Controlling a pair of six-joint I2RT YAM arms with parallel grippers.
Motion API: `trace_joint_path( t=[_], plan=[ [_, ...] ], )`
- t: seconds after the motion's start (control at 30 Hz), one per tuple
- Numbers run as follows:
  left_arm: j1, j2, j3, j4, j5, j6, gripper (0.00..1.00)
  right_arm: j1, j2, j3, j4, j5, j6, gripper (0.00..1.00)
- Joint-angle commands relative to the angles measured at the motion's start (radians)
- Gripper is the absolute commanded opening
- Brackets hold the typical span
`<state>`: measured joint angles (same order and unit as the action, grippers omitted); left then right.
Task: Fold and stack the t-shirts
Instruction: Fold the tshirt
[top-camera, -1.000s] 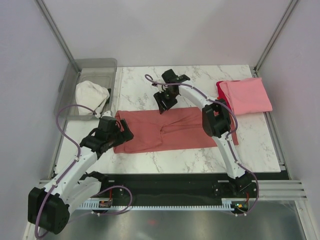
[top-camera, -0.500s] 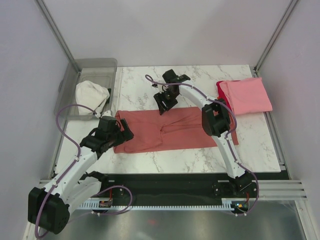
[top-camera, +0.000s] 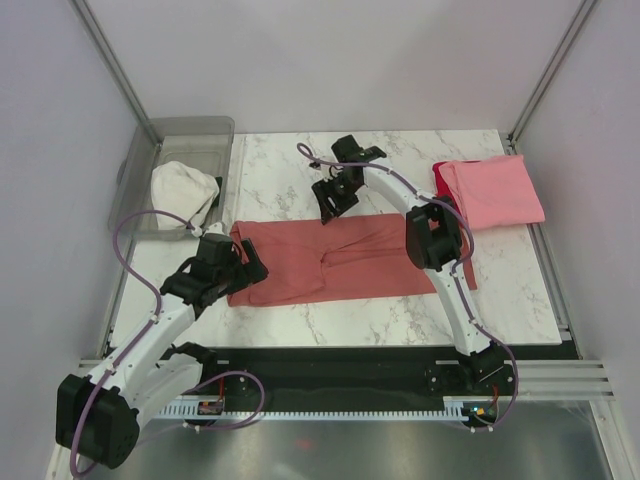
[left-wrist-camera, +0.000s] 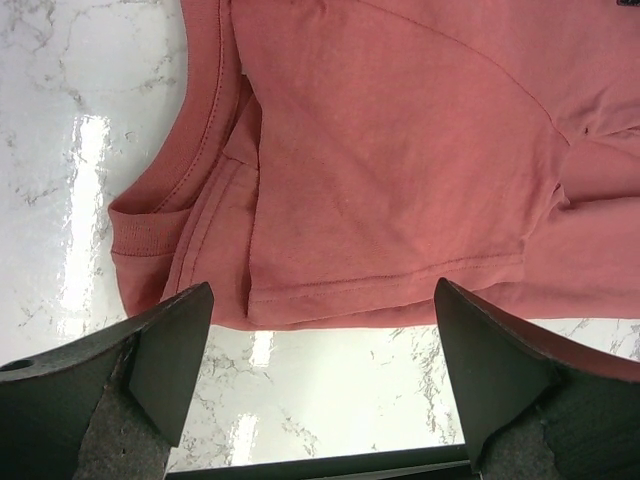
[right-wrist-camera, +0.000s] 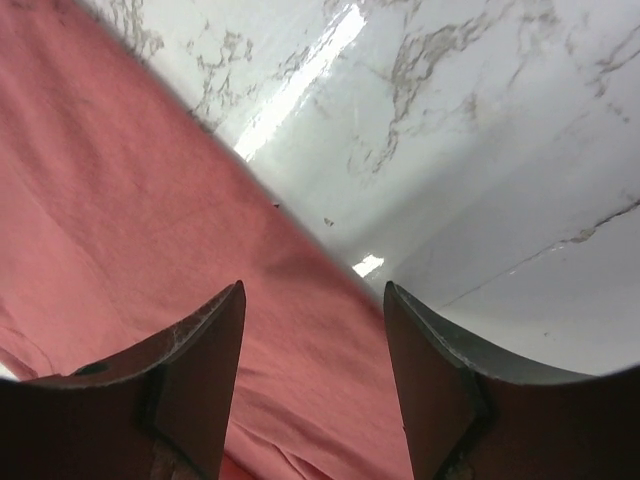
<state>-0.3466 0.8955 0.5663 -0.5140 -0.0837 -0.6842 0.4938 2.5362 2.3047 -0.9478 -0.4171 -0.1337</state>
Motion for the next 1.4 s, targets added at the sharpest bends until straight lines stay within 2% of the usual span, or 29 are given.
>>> trace_joint_path(
  t=[0.0,0.23,0.3,0.4,0.43,0.5,0.53,0.7,0.77,0.87,0.93,1.03,1.17,1.37],
  plan=[
    [-0.003,-0.012,0.003,0.034,0.018,-0.014,1.00,0.015,0.032,0.009,-0.039,-0.046,-0.032,0.65],
    [-0.003,-0.013,-0.005,0.042,0.021,-0.015,1.00,0.034,0.003,-0.028,-0.046,-0.087,-0.056,0.55],
    [-0.003,-0.013,-0.008,0.042,0.022,-0.014,1.00,0.037,0.001,-0.030,-0.048,-0.089,-0.058,0.49],
    [-0.003,-0.013,-0.011,0.042,0.024,-0.014,1.00,0.038,0.006,-0.019,-0.046,-0.083,-0.057,0.26],
    [-0.003,-0.013,-0.013,0.042,0.024,-0.014,1.00,0.038,0.015,-0.007,-0.045,-0.066,-0.047,0.13],
    [-0.003,-0.017,-0.013,0.045,0.025,-0.014,1.00,0.037,0.027,0.012,-0.042,-0.048,-0.038,0.02],
    [-0.003,-0.018,-0.013,0.043,0.025,-0.014,1.00,0.035,0.036,0.027,-0.036,-0.039,-0.024,0.00],
    [-0.003,-0.013,-0.013,0.045,0.022,-0.014,1.00,-0.024,0.052,0.068,0.093,-0.017,0.133,0.00],
    [-0.003,-0.007,-0.014,0.046,0.021,-0.012,1.00,-0.085,0.050,0.067,0.173,-0.046,0.272,0.00],
    [-0.003,-0.006,-0.013,0.046,0.021,-0.012,1.00,-0.145,0.006,0.012,0.274,-0.118,0.379,0.00],
    [-0.003,-0.007,-0.014,0.046,0.019,-0.011,1.00,-0.161,-0.054,-0.073,0.326,-0.137,0.398,0.00],
    [-0.003,-0.006,-0.014,0.051,0.010,-0.011,1.00,-0.172,-0.089,-0.103,0.351,-0.135,0.399,0.00],
    [-0.003,0.016,-0.016,0.062,0.010,-0.012,1.00,-0.221,-0.083,-0.103,0.388,-0.111,0.476,0.00],
    [-0.003,0.022,-0.020,0.071,0.004,-0.012,1.00,-0.305,-0.067,-0.148,0.530,0.109,0.724,0.00]
  ],
)
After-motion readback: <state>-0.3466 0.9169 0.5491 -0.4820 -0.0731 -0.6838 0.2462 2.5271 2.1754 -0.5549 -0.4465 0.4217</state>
